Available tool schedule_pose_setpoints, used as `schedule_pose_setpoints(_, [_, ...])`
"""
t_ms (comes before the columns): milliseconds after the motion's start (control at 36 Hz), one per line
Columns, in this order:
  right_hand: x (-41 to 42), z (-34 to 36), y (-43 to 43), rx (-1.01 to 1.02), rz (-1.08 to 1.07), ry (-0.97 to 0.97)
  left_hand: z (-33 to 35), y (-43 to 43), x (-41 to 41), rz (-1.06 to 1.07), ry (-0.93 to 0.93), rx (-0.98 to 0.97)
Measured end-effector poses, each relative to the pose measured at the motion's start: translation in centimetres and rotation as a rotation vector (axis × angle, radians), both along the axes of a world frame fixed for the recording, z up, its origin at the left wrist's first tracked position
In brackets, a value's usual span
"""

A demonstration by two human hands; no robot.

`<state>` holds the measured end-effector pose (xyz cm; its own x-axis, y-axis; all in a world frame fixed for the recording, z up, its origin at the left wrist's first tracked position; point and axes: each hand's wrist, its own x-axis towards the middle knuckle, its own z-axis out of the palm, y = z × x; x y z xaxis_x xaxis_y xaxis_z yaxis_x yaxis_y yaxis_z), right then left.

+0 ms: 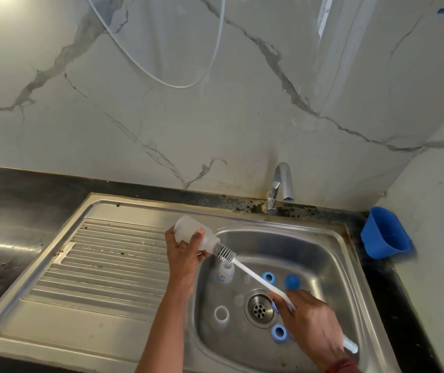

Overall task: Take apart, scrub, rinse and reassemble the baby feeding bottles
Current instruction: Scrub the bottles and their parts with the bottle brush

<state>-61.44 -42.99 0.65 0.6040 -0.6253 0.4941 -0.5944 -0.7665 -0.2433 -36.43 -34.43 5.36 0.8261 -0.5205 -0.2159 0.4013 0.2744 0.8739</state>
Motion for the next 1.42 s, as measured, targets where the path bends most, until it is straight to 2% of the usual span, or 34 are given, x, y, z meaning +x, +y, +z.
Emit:
schedule_pose_setpoints(111, [0.2, 0.4, -0.2, 0.042, -0.016, 0.033, -0.2, -0.4, -0.6, -0.021, -0.03, 0.029])
schedule_pose_setpoints(250, [0.7, -0.6, -0.1, 0.313, -0.064, 0.079, -0.3, -0.7, -0.3, -0.015, -0.075, 0.047])
schedule_pose_setpoints(417, [0.6, -0.6, -1.1, 0.499, 0.044, 0.15, -0.9, 0.1, -0.2, -0.074, -0.071, 0.036])
schedule_pose_setpoints(611, [-0.1, -1.2, -0.9, 0.607, 0.085, -0.002, -0.5, -0.2, -0.1, -0.107, -0.052, -0.037])
schedule_pose_setpoints(694, [0.3, -0.8, -0.2, 0.686, 0.046, -0.104, -0.4, -0.5, -0.3, -0.128, -0.063, -0.035])
schedule_pose_setpoints(778, [0.6, -0.6, 0.3, 0.754, 0.004, -0.123, -0.3, -0.6, -0.5, -0.116, -0.073, -0.047])
schedule_pose_setpoints(972, [0.8, 0.0, 0.2, 0.763, 0.06, 0.017, -0.3, -0.2, -0.3, -0.072, -0.059, -0.051])
schedule_pose_setpoints(1250, [0.6, 0.6, 0.1, 0.742, -0.143, -0.091, -2.2, -0.5, -0.9, 0.046, 0.143, -0.022])
schedule_pose_setpoints(1417, [1.1, 0.5, 1.4, 0.721, -0.067, -0.061, -2.4, -0.7, -1.5, 0.062, 0.066, 0.091])
